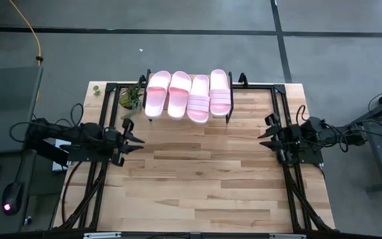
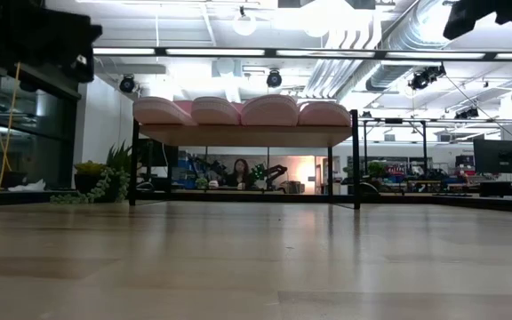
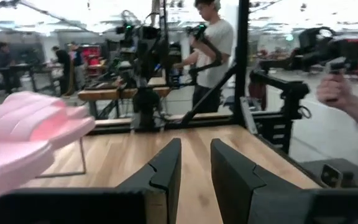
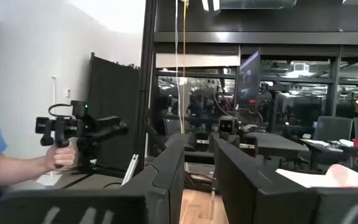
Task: Pick and place slides into the shelf
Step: Return to Home Position
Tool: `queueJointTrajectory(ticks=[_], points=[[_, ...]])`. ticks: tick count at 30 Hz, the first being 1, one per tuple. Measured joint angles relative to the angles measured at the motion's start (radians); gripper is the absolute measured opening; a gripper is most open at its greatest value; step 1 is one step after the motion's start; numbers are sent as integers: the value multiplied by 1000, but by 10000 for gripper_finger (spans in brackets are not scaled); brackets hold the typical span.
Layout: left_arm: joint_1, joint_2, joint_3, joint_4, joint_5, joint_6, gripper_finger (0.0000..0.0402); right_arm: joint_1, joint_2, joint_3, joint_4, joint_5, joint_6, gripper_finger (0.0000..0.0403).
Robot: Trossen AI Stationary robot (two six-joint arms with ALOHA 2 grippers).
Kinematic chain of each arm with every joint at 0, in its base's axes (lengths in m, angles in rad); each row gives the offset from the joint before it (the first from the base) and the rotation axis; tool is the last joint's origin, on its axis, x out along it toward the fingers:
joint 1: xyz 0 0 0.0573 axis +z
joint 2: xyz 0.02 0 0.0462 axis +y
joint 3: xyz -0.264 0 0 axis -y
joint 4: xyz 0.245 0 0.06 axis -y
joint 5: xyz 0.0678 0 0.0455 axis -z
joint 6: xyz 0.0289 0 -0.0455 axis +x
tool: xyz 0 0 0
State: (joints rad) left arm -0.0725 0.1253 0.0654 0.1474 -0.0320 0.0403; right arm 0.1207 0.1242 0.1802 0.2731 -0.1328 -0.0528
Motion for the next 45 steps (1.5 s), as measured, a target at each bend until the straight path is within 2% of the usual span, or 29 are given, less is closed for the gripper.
queueJointTrajectory(ticks=[4,9,14,21,31,39,45], points=[[0,0,-56,117,-9,-6,74,0,0,-10,19,-1,-8,79],[0,-1,-57,121,-5,13,74,0,-1,-160,209,4,1,79],[0,-1,-56,95,-2,8,74,0,9,-170,137,59,49,79],[0,-1,-56,86,-2,8,74,0,5,-171,194,-7,14,79],[0,-1,-56,4,-11,8,74,0,5,-171,115,-1,35,79],[0,-1,-56,-80,-38,-3,74,0,5,-171,-25,144,111,79],[0,2,-56,-114,-75,-19,74,0,5,-171,-88,157,127,79]])
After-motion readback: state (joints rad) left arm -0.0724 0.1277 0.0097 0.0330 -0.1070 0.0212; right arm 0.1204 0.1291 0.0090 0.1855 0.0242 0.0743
